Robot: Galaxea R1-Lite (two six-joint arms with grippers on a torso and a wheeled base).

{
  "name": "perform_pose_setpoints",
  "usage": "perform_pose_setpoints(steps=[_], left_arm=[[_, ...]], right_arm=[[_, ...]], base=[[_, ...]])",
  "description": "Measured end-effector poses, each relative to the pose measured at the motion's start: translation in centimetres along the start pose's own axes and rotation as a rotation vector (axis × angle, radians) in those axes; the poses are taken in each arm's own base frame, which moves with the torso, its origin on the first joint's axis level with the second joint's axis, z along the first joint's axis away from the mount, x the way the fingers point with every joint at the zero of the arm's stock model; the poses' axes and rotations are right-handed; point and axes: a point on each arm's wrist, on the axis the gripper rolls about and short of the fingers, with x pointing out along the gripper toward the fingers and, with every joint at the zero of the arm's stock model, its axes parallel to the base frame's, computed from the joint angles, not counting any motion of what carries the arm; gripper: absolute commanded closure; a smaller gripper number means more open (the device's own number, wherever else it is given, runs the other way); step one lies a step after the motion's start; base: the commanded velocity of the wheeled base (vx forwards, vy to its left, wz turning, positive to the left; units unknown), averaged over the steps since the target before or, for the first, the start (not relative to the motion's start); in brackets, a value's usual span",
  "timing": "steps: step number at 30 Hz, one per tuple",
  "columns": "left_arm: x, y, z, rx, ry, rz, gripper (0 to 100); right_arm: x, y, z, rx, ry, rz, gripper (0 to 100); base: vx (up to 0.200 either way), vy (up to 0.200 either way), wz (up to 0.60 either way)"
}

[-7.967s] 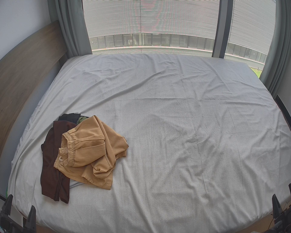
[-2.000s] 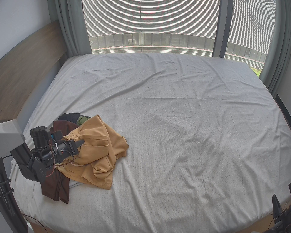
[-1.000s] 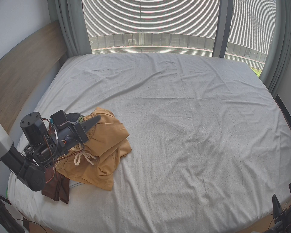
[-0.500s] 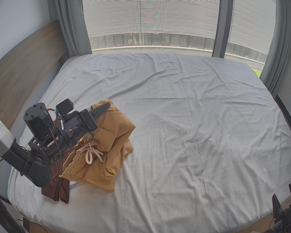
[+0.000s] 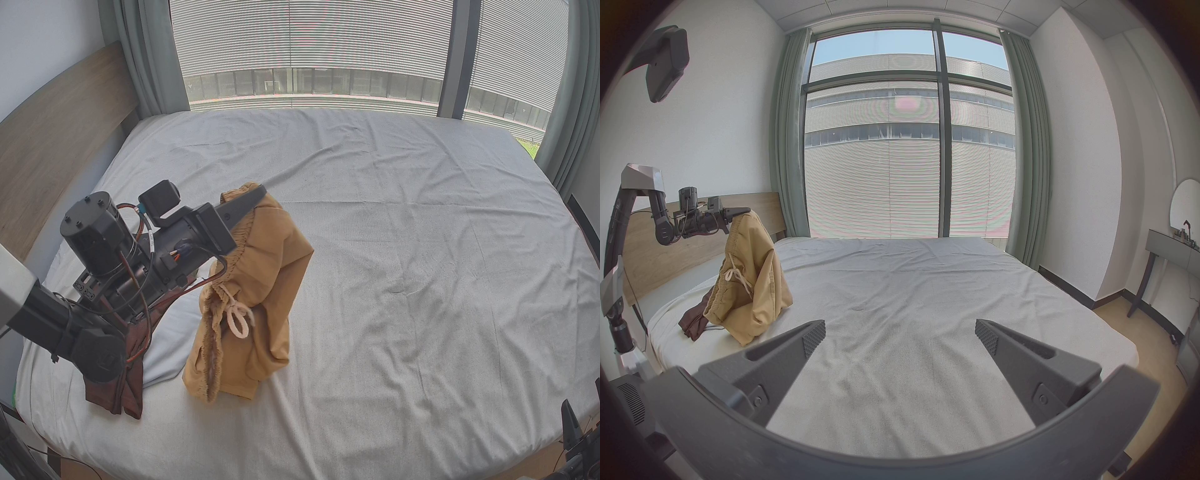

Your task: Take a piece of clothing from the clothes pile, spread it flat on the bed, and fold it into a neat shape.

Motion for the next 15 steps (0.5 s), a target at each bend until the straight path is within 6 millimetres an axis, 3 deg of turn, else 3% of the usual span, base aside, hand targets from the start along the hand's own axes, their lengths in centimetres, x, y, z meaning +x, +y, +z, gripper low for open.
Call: perform_pose_setpoints(steps=[15], left_arm=[[4.1, -4.2, 2.0, 0.002, -0.057, -0.150, 100]], right_arm=[[0.0, 0.0, 0.0, -0.001, 0.000, 0.000, 0]], base=[[0.000, 0.000, 0.00]])
